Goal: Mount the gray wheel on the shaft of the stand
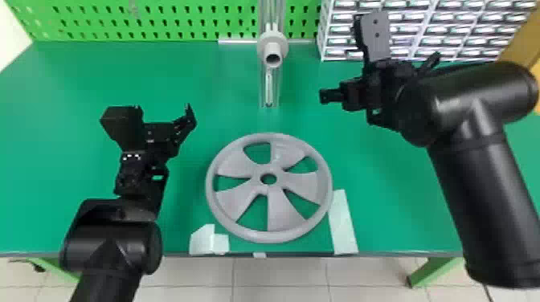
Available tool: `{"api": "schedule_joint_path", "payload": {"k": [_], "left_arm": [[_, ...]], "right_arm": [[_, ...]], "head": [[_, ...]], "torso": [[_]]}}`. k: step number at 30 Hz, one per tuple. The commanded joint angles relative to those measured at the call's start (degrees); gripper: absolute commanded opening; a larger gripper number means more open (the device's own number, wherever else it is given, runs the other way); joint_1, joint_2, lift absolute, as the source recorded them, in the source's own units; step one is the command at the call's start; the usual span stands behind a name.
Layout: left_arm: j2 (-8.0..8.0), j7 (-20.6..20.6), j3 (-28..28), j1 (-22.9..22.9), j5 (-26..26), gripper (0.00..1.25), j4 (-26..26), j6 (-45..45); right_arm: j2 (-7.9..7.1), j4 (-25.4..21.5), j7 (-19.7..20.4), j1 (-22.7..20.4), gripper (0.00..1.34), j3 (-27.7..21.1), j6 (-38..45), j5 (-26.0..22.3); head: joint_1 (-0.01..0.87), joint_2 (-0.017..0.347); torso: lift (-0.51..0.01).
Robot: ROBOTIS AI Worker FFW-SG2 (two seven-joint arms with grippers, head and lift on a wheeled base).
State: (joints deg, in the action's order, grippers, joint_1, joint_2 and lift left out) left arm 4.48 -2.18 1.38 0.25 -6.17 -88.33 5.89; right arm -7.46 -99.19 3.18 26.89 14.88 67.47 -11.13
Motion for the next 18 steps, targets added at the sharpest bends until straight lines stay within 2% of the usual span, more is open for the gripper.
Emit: {"api": "schedule_joint_path", "payload": {"k": [1, 7, 16, 18], "left_arm": [[0.00, -0.02, 0.11, 0.01, 0.10, 1.12, 0.00, -0.09], [0.00, -0.02, 0.11, -0.07, 0.19, 1.12, 0.00, -0.18], [0.00, -0.02, 0.11, 0.10, 0.36, 1.12, -0.18, -0.26], [0.00, -0.02, 0.02, 0.10, 0.45, 1.12, -0.18, -0.35]], "right_arm": [[0.25, 2.24, -0.98, 3.25, 1.11, 0.67, 4.87, -0.38], [1.05, 6.20, -3.97, 6.94, 1.11, 1.64, 8.73, 0.15], [1.84, 11.65, -12.23, 10.99, 1.11, 4.19, 11.02, 3.57], [2.01, 13.41, -15.13, 11.87, 1.11, 4.63, 11.28, 4.80]], "head": [[0.865, 0.052], [0.865, 0.052], [0.865, 0.052], [0.865, 0.052]], "torso": [[-0.101], [-0.101], [-0.101], [-0.101]]}}
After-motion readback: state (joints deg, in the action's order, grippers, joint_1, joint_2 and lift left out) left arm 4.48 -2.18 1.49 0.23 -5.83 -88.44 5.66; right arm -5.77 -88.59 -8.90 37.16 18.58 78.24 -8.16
